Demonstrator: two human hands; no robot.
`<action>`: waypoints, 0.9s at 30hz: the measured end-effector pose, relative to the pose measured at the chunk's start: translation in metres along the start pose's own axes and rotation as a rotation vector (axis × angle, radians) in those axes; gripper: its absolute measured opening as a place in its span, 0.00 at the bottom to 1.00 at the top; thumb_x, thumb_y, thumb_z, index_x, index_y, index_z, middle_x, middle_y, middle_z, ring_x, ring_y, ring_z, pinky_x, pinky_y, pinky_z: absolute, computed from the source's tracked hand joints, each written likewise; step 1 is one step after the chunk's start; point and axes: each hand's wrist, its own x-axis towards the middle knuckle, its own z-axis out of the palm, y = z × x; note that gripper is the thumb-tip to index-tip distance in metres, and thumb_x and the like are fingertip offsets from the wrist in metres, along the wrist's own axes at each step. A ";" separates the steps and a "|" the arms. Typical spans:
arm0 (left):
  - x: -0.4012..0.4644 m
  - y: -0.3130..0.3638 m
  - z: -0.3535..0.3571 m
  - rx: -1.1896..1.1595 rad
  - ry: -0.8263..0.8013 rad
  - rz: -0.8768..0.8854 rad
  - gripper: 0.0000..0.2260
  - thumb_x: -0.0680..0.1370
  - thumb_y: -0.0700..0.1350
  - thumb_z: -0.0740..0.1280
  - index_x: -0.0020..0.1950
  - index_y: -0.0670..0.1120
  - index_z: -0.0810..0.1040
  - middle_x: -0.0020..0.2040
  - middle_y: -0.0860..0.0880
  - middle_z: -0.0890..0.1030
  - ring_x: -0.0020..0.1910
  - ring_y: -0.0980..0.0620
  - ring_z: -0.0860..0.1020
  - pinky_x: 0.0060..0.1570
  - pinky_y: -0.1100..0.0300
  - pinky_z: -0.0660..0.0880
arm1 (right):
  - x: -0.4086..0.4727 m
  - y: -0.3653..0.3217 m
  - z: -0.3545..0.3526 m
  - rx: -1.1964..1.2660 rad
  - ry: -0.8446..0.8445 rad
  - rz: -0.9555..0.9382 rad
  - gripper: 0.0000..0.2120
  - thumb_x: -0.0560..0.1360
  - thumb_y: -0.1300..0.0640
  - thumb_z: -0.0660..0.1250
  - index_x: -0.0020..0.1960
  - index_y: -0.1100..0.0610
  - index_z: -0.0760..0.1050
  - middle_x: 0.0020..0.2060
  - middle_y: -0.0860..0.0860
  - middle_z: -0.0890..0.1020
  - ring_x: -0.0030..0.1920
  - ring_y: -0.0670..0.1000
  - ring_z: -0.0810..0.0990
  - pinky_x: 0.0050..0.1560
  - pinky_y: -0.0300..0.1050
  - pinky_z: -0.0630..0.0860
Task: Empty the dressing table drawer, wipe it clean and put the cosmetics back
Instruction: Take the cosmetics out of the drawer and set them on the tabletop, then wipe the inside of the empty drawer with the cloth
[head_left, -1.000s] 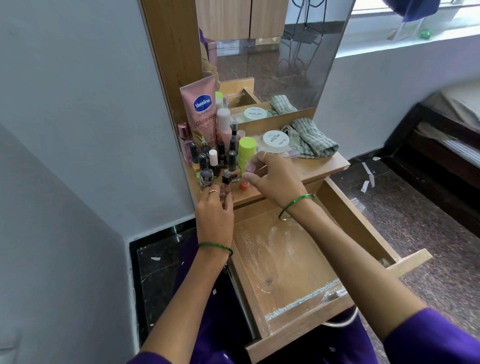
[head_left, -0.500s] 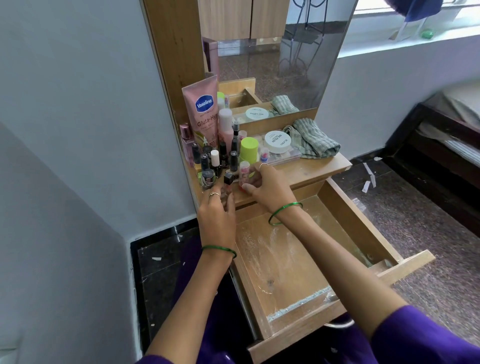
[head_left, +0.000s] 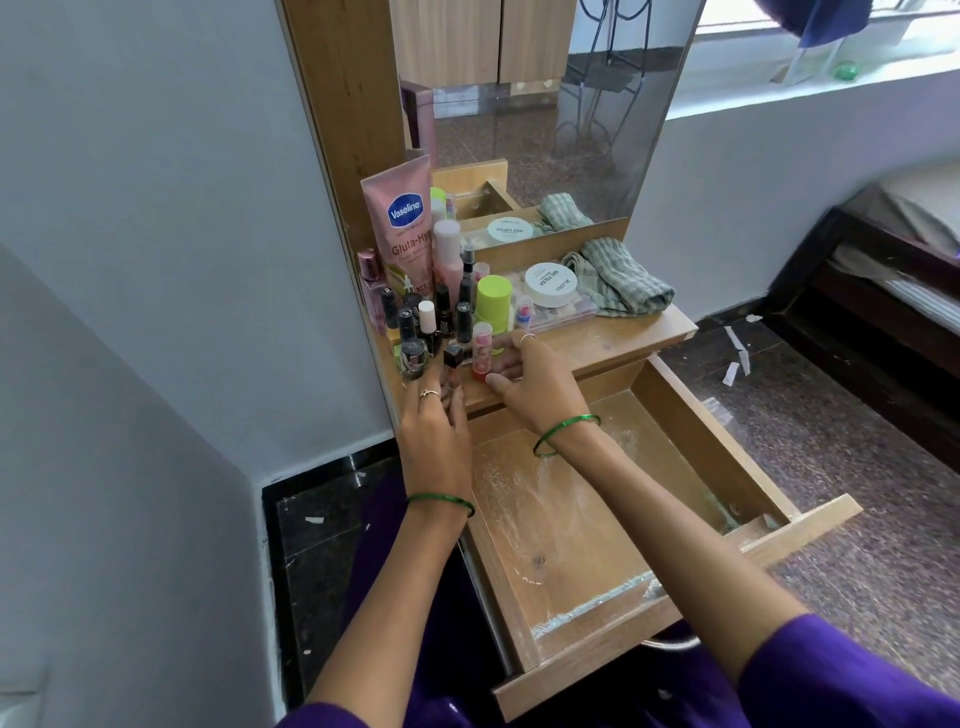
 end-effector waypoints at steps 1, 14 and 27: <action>-0.001 -0.001 0.000 -0.007 -0.002 0.006 0.18 0.78 0.38 0.65 0.68 0.40 0.71 0.59 0.43 0.76 0.54 0.49 0.79 0.55 0.59 0.76 | -0.002 0.001 -0.001 -0.001 0.001 0.001 0.13 0.72 0.65 0.68 0.56 0.60 0.73 0.39 0.51 0.78 0.40 0.47 0.77 0.46 0.37 0.75; -0.043 0.010 -0.028 -0.031 -0.130 0.090 0.25 0.77 0.44 0.68 0.72 0.43 0.64 0.69 0.46 0.67 0.64 0.50 0.73 0.62 0.61 0.71 | -0.042 0.054 -0.077 -0.224 -0.002 0.067 0.03 0.74 0.57 0.69 0.46 0.54 0.76 0.43 0.49 0.81 0.41 0.48 0.80 0.39 0.31 0.74; -0.066 -0.004 -0.023 0.287 -0.401 0.133 0.19 0.78 0.49 0.64 0.68 0.44 0.72 0.66 0.49 0.71 0.68 0.54 0.67 0.67 0.64 0.57 | 0.009 0.073 -0.142 -0.397 0.225 0.023 0.06 0.73 0.61 0.67 0.48 0.61 0.80 0.46 0.57 0.82 0.46 0.54 0.80 0.47 0.39 0.70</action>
